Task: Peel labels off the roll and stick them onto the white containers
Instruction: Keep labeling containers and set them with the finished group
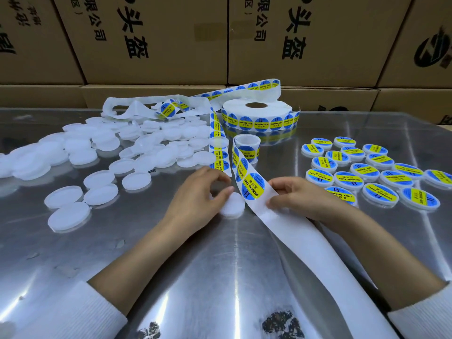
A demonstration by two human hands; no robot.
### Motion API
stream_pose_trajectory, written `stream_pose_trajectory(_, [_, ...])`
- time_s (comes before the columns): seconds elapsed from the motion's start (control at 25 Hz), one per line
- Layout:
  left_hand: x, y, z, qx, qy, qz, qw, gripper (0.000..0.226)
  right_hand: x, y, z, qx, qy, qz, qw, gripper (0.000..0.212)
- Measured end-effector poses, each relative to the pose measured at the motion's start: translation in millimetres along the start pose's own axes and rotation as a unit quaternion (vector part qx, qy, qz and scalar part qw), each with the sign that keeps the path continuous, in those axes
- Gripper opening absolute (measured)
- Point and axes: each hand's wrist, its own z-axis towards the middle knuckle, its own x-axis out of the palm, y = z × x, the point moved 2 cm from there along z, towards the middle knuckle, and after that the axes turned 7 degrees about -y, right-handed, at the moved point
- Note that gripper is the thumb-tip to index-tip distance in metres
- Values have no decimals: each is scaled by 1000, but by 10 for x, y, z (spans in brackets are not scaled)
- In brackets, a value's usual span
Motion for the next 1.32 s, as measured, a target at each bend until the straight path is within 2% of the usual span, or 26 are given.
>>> stream_pose_trajectory(0.12, [28, -161, -47, 50, 9, -17, 999, 28, 61, 2, 7, -26, 29, 26, 999, 24])
stream_pose_trajectory(0.24, [43, -237, -87, 58, 20, 4, 998, 31, 116, -8, 18, -63, 13, 44, 997, 14])
stream_pose_trajectory(0.44, [26, -267, -91, 23, 11, 3, 1000, 15, 139, -10, 35, -106, -6, 19, 994, 13])
stream_pose_trajectory(0.8, [55, -250, -109, -98, 19, -118, 988, 9, 143, -9, 53, -126, -17, -20, 992, 29])
stream_pose_trajectory(0.92, [58, -249, -110, -132, 20, -152, 979, 4, 132, -22, 59, -126, -33, -39, 991, 23])
stream_pose_trajectory(1.04, [9, -239, -73, -131, -21, -173, 976, 12, 74, -53, 67, -107, -75, -79, 988, 19])
stream_pose_trajectory(1.2, [-142, -179, 31, -138, -118, -244, 953, 16, -38, -63, 57, -56, -90, -129, 986, 20])
stream_pose_trajectory(1.32, [-205, -156, 61, -130, -155, -272, 941, 10, -57, -44, 57, -23, -103, -98, 990, 13])
